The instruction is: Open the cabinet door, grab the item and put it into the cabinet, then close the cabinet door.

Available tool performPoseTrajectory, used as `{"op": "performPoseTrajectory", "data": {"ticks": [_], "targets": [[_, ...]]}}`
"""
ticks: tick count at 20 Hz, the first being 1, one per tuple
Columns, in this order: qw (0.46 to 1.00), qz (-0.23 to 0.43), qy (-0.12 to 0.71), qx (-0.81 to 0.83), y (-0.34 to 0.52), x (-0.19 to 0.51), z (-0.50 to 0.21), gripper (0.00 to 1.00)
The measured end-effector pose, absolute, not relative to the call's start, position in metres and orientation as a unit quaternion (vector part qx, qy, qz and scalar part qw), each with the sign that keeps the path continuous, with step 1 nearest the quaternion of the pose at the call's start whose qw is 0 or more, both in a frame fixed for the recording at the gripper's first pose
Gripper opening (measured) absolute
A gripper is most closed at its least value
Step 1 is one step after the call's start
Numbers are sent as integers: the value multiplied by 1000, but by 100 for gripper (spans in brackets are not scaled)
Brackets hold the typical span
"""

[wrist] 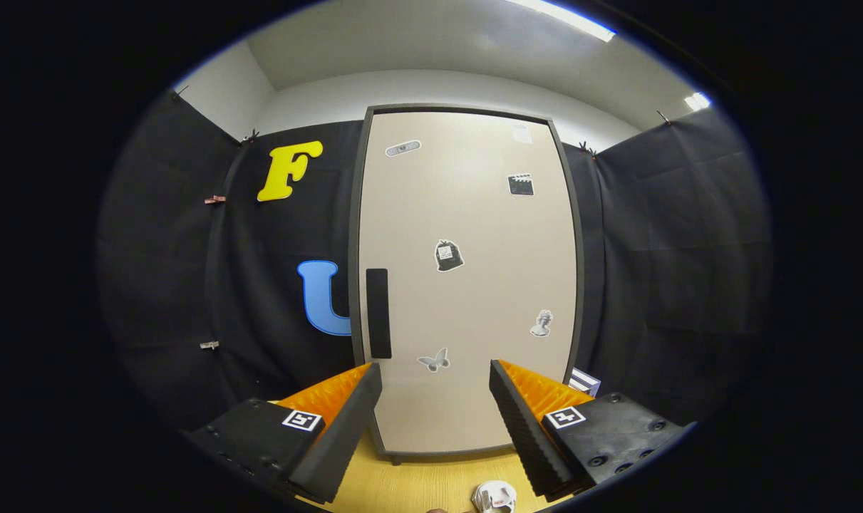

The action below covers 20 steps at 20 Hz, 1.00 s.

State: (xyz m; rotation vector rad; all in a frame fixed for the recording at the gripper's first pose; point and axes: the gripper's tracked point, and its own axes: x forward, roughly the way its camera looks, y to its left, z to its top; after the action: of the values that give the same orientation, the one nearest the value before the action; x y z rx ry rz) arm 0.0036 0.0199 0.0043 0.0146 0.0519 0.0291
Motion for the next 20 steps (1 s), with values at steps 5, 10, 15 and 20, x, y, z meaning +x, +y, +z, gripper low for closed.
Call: {"op": "performPoseTrajectory", "data": {"ticks": [5,10,15,20], "targets": [[1000,24,15,-4,31,23,18,98],[1000,20,-5,-11,40,59,38,98],[999,44,12,-13,69,96,27,97],[997,58,45,-31,85,129,4,98]]}}
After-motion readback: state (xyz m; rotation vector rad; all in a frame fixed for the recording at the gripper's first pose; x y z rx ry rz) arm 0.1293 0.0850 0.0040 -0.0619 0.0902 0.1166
